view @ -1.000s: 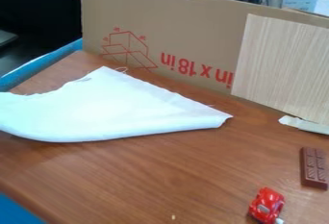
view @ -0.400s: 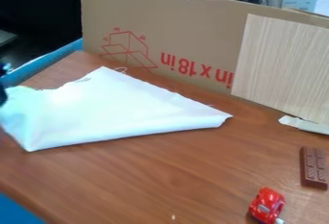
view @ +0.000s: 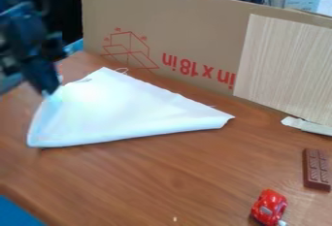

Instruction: Fold the cloth from the left to right

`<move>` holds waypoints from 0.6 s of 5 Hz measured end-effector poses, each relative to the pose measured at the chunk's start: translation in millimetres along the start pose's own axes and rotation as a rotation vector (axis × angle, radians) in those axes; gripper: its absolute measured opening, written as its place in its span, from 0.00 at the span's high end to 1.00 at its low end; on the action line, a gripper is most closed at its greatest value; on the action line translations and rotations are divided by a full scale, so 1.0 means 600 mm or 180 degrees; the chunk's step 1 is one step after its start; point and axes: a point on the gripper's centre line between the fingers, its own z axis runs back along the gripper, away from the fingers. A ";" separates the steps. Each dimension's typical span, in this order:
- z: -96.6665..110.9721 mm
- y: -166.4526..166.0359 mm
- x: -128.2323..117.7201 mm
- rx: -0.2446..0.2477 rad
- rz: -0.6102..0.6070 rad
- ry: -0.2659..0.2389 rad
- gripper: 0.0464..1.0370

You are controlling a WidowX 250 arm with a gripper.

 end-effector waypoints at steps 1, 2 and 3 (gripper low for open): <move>-0.034 -0.059 0.027 0.0100 0.0250 0.0231 1.00; -0.049 -0.119 0.045 0.0135 0.0432 0.0387 1.00; -0.064 -0.175 0.058 0.0149 0.0528 0.0463 1.00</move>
